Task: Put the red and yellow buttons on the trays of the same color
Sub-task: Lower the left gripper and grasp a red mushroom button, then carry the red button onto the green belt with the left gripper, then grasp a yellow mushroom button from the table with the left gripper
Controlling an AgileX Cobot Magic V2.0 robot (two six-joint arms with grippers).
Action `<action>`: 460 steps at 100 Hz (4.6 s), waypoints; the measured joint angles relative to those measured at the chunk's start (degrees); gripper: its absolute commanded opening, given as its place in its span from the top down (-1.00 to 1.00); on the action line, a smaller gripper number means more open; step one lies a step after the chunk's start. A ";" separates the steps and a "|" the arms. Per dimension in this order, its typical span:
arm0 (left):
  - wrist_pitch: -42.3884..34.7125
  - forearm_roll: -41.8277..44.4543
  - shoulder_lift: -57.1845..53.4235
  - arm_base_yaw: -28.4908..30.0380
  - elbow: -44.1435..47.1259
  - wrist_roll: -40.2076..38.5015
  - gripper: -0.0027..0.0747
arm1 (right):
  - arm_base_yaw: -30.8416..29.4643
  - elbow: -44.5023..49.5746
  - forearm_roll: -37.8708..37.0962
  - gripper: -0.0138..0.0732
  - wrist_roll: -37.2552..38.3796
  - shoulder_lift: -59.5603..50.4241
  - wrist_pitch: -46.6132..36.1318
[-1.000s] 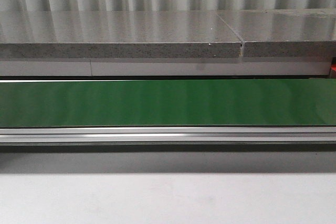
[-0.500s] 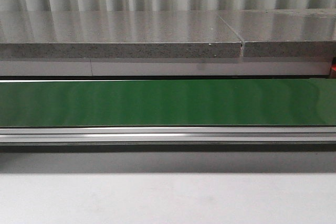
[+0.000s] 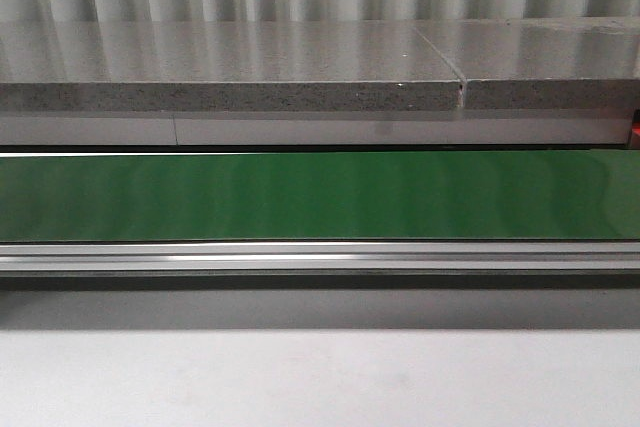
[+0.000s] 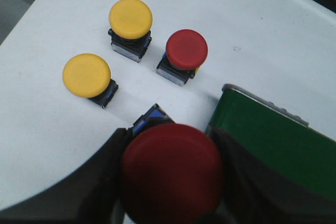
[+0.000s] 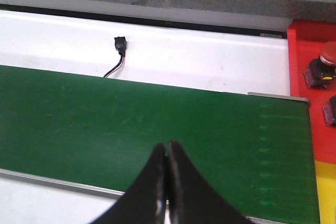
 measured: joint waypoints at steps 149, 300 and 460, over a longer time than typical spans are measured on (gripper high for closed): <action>0.15 -3.54 1.07 -13.01 7.78 7.77 -0.68 | 0.00 0.00 -0.10 0.84 -0.03 0.00 0.00; -6.74 -6.03 14.62 9.57 -0.37 9.07 -0.67 | 0.00 0.00 -0.10 0.84 -0.03 0.00 0.00; 6.66 -5.09 8.47 1.30 -15.07 11.06 0.98 | 0.00 0.00 -0.10 0.84 -0.03 0.00 0.00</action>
